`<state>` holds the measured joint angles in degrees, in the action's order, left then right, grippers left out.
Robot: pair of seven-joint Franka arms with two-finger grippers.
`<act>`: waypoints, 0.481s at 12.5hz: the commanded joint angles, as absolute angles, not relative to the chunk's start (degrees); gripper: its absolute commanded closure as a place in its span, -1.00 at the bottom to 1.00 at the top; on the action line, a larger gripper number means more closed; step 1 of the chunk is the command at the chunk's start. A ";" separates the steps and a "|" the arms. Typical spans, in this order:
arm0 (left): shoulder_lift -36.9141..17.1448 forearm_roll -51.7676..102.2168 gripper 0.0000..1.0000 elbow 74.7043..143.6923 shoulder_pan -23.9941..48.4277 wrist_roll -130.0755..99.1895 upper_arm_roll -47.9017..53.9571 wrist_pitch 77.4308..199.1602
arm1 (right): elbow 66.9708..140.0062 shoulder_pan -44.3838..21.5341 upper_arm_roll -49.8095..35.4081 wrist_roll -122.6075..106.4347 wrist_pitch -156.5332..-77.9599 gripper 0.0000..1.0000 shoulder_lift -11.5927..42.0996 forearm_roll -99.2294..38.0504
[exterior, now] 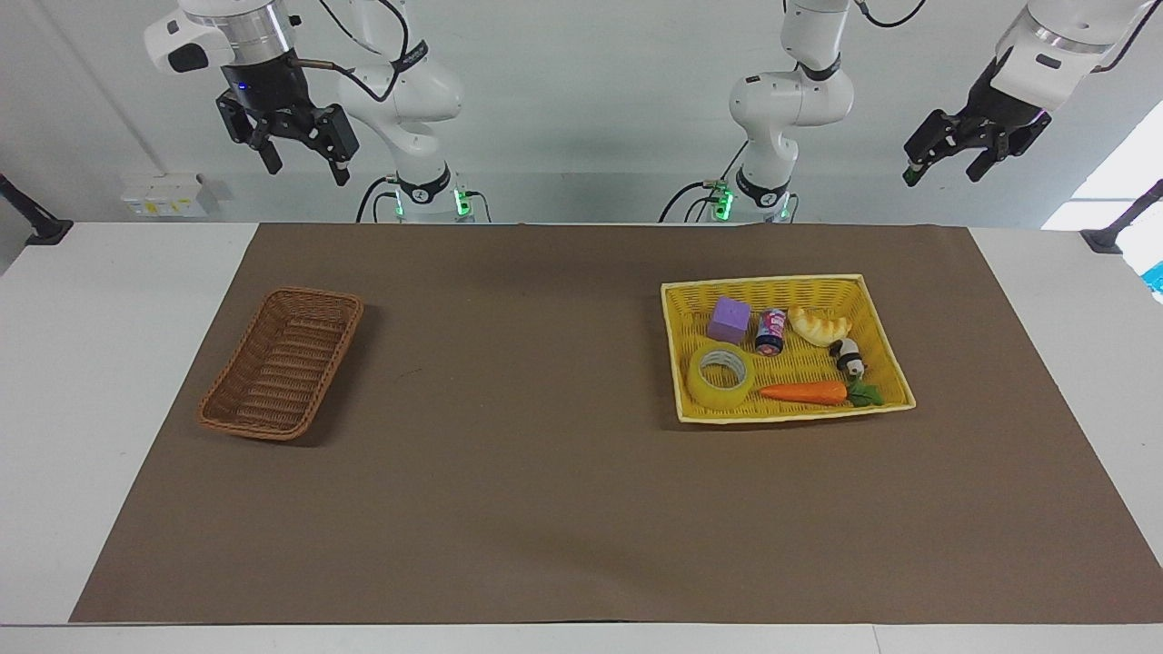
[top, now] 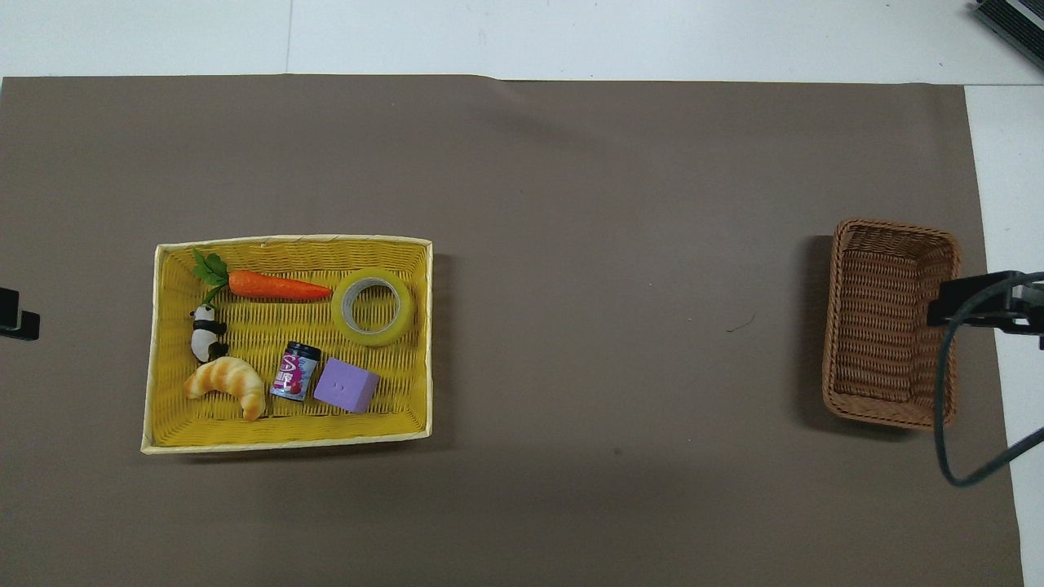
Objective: Move tape to another basket
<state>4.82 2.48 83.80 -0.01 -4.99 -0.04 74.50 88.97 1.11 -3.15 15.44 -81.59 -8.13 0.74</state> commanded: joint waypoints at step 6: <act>7.38 1.67 -1.00 90.25 -0.53 -4.04 0.18 76.55 | 88.86 1.58 -3.25 14.15 -80.77 -1.00 -8.26 0.35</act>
